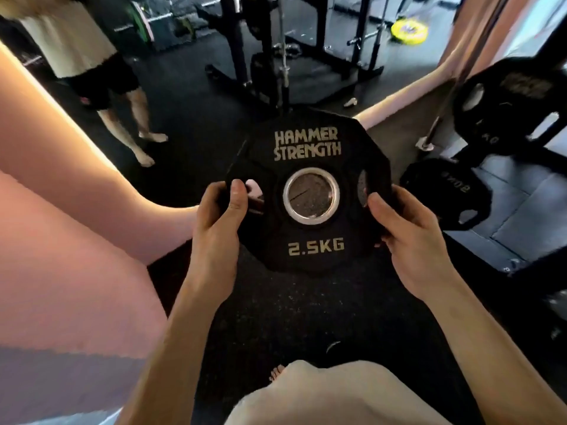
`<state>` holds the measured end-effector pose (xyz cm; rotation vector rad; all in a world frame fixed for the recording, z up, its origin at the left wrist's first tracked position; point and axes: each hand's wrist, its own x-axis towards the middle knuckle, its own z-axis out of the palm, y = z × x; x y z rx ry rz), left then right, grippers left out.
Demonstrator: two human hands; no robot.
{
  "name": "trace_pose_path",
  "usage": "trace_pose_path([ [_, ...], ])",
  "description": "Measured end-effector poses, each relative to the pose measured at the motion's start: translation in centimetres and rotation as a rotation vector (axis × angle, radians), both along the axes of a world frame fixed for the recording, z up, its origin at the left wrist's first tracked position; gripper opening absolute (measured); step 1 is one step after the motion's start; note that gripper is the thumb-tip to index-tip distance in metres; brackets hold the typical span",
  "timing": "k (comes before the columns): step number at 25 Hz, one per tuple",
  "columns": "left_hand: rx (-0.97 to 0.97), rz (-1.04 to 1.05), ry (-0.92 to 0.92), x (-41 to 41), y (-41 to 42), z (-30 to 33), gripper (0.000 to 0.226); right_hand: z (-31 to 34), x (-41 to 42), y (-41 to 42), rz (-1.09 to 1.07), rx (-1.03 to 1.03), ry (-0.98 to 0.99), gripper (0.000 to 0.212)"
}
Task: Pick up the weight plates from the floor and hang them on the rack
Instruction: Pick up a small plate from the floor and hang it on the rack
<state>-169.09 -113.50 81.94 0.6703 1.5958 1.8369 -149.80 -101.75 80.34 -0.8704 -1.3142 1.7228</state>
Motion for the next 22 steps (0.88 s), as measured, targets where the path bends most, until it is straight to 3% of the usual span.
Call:
trace_pose_path([
  [8,0.028,-0.465,-0.06,-1.9,16.6,0.2,0.011,0.5,1.7,8.3,-0.428,0.031,-0.013,0.019],
  [13,0.041,-0.613,-0.057,0.8,26.7,1.5,0.021,1.6,4.4,15.0,-0.582,0.061,0.022,0.031],
  [22,0.228,-0.736,-0.075,5.6,44.1,6.9,0.009,7.3,8.4,27.8,-0.77,0.224,-0.029,0.023],
])
